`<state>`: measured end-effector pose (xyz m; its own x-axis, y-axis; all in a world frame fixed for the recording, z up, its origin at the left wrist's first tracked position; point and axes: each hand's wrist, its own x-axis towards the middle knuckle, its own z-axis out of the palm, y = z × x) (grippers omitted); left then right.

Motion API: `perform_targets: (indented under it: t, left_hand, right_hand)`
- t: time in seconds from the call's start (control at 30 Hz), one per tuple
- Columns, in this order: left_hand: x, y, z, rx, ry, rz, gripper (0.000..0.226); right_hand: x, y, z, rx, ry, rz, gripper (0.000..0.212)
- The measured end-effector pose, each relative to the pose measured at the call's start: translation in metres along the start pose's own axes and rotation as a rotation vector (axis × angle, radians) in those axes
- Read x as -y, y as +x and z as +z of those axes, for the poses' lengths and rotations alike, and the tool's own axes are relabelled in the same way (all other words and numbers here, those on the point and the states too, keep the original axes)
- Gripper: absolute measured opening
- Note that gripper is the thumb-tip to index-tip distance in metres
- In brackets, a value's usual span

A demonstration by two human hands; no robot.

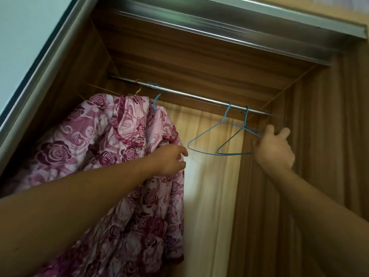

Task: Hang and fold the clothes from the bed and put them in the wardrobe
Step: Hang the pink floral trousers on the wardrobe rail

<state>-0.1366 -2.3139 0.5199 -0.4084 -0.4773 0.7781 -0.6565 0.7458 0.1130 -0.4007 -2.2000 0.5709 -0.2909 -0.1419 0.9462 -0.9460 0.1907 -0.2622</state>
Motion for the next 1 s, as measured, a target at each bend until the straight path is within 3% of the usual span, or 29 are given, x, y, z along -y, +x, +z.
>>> perform_targets:
  t: [0.13, 0.23, 0.4, 0.57, 0.83, 1.0]
  left_hand:
    - [0.007, -0.002, -0.002, 0.005, 0.016, -0.002, 0.039]
    - [0.009, -0.002, -0.004, -0.003, 0.033, -0.002, 0.040]
    - [0.005, 0.002, -0.007, -0.021, 0.042, -0.001, 0.040]
    - [0.000, 0.006, -0.011, -0.033, 0.059, -0.013, 0.038]
    - [-0.004, 0.007, -0.012, -0.037, 0.053, -0.021, 0.042]
    - [0.000, 0.007, -0.013, -0.060, 0.014, -0.041, 0.045]
  right_hand:
    - [-0.005, 0.007, 0.004, 0.124, -0.220, -0.041, 0.031]
    - [-0.004, 0.010, 0.010, 0.151, -0.088, -0.023, 0.020]
    - [0.006, 0.011, 0.012, 0.201, 0.054, 0.026, 0.029]
    - [0.010, 0.019, 0.002, 0.011, 0.111, 0.030, 0.022]
    - [0.011, 0.038, -0.005, -0.110, 0.157, 0.019, 0.023]
    - [0.001, 0.040, -0.007, -0.289, 0.273, -0.013, 0.028]
